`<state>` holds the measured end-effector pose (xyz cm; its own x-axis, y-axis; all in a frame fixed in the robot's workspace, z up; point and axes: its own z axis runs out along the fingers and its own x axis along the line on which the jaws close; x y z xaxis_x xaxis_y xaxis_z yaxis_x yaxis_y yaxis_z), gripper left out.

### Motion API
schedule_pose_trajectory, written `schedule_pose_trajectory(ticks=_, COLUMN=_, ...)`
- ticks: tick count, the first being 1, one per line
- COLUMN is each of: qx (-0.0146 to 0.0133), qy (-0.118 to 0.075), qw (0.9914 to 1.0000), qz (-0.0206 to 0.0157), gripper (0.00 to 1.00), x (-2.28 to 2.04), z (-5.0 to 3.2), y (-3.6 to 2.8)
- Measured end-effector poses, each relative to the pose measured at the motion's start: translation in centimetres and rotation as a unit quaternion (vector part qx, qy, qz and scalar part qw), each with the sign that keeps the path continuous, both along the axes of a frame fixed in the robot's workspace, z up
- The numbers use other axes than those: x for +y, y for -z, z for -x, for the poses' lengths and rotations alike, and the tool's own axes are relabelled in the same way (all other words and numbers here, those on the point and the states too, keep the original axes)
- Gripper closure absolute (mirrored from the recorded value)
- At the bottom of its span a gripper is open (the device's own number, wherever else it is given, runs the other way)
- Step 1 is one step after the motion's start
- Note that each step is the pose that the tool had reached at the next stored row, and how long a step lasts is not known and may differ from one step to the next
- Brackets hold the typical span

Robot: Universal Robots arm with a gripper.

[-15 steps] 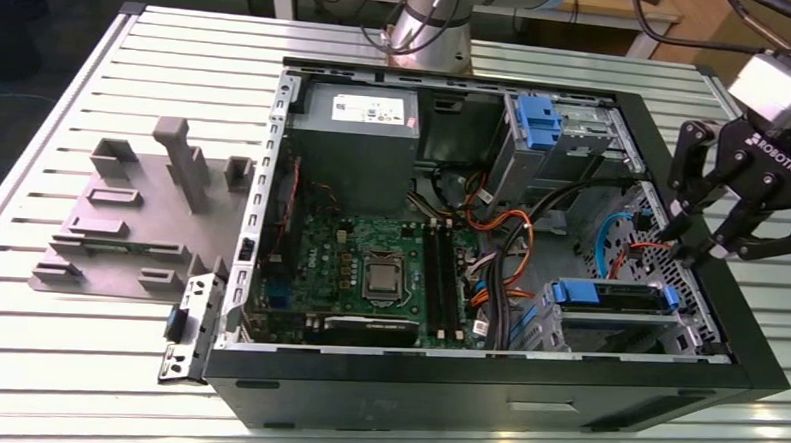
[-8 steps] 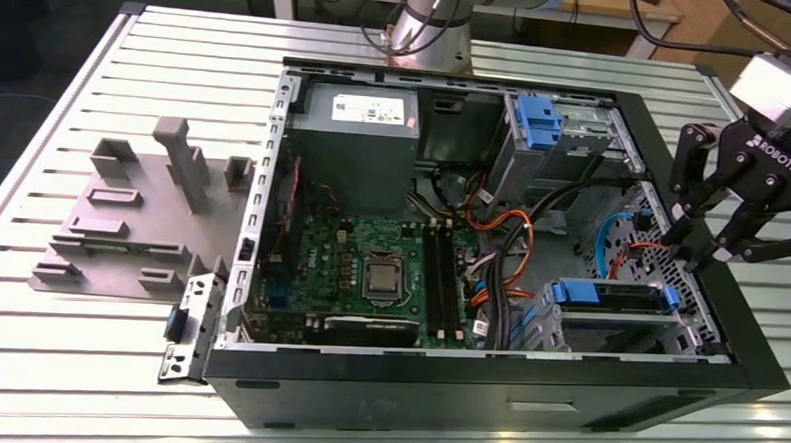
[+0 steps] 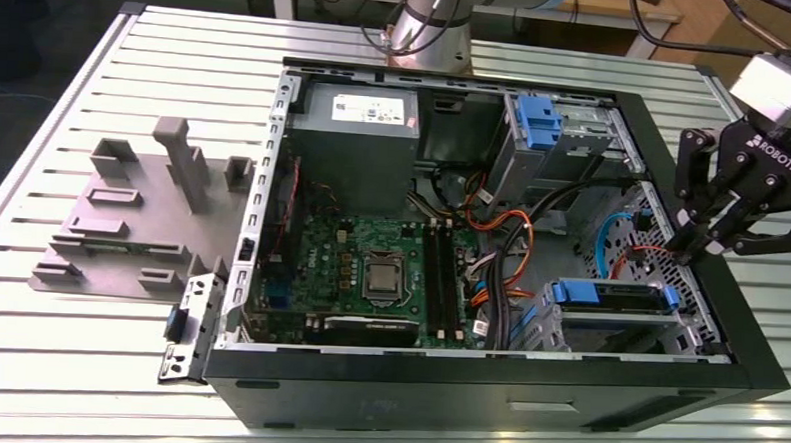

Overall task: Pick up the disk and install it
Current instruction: 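Insert the first disk wire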

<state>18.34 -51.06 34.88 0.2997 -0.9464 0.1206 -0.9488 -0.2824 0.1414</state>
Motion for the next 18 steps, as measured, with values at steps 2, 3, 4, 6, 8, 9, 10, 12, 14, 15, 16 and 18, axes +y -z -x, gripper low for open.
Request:
schedule_pose_trajectory(ticks=2, qx=0.0000, qy=0.000, qw=1.00000, qz=0.0000, gripper=0.78, x=0.00, z=0.00, y=0.00)
schedule_pose_trajectory(ticks=3, qx=0.0000, qy=0.000, qw=1.00000, qz=0.0001, gripper=0.79, x=0.00, z=0.00, y=0.00)
schedule_pose_trajectory(ticks=4, qx=0.0000, qy=0.000, qw=1.00000, qz=0.0001, gripper=0.79, x=0.00, z=0.00, y=0.00)
schedule_pose_trajectory(ticks=6, qx=0.0000, qy=0.000, qw=1.00000, qz=0.0001, gripper=0.83, x=0.00, z=0.00, y=0.00)
schedule_pose_trajectory(ticks=8, qx=0.0000, qy=0.000, qw=1.00000, qz=0.0000, gripper=0.83, x=0.00, z=0.01, y=0.00)
schedule_pose_trajectory(ticks=9, qx=0.0000, qy=0.000, qw=1.00000, qz=0.0000, gripper=0.83, x=0.00, z=0.02, y=0.00)
schedule_pose_trajectory(ticks=10, qx=0.0000, qy=0.000, qw=1.00000, qz=0.0000, gripper=0.83, x=0.00, z=0.04, y=0.00)
schedule_pose_trajectory(ticks=12, qx=0.0000, qy=0.000, qw=1.00000, qz=0.0000, gripper=0.83, x=0.01, z=0.14, y=0.00)
schedule_pose_trajectory(ticks=14, qx=0.0000, qy=0.000, qw=1.00000, qz=0.0000, gripper=0.83, x=0.00, z=0.48, y=0.00)
schedule_pose_trajectory(ticks=15, qx=0.0000, qy=0.000, qw=1.00000, qz=0.0000, gripper=0.83, x=0.00, z=0.63, y=0.00)
schedule_pose_trajectory(ticks=16, qx=-0.0001, qy=0.000, qw=1.00000, qz=0.0000, gripper=0.83, x=0.00, z=0.76, y=0.00)
schedule_pose_trajectory(ticks=18, qx=-0.0007, qy=0.000, qw=1.00000, qz=0.0000, gripper=0.83, x=0.00, z=1.09, y=0.00)
